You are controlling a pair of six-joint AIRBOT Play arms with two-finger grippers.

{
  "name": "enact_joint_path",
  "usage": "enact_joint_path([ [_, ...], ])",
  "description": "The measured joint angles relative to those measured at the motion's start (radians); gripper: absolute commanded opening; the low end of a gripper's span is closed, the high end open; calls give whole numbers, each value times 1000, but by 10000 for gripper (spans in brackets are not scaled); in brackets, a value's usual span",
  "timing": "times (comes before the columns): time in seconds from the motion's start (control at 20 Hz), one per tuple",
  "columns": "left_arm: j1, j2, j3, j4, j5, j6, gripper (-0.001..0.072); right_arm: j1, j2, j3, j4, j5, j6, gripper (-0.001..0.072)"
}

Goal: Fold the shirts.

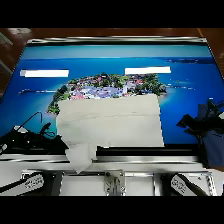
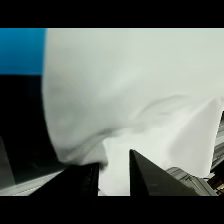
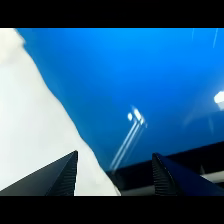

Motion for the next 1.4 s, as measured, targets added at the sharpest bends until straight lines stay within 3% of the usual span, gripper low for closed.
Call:
enact_joint_path([
  [0.05, -10, -3, 0, 1, 0, 0, 40, 5, -13, -18, 4, 13, -11, 578],
  [0.15, -26, -6, 0, -5, -3, 1, 40, 30, -43, -57, 33, 32, -42, 579],
  [0.25, -29, -7, 0, -6, -13, 2, 39, 62, -78, -86, 50, 43, -68, 657],
  [0.65, -34, 18, 3, -4, -77, 44, 39, 108, -163, -134, 88, 76, -108, 644],
  [0.7, -34, 22, 7, -3, -82, 46, 39, 111, -165, -143, 100, 73, -109, 577],
  [0.8, -34, 31, 26, -3, -85, 49, 39, 133, -170, -161, 122, 65, -110, 542],
  [0.85, -34, 36, 42, -3, -85, 50, 39, 149, -173, -165, 128, 63, -109, 479],
  [0.95, -34, 46, 86, -3, -90, 50, 39, 187, -182, -174, 134, 37, -109, 101],
  [1.0, -34, 51, 115, -3, -92, 51, 39, 199, -185, -172, 135, 17, -107, 65],
  [1.2, -34, 63, 266, -5, -117, 68, 39, 225, -171, -87, 166, 23, -129, 64],
  [1.4, -35, 40, 439, -12, -88, 68, 39, 233, -185, 80, 187, -54, -83, 64],
])
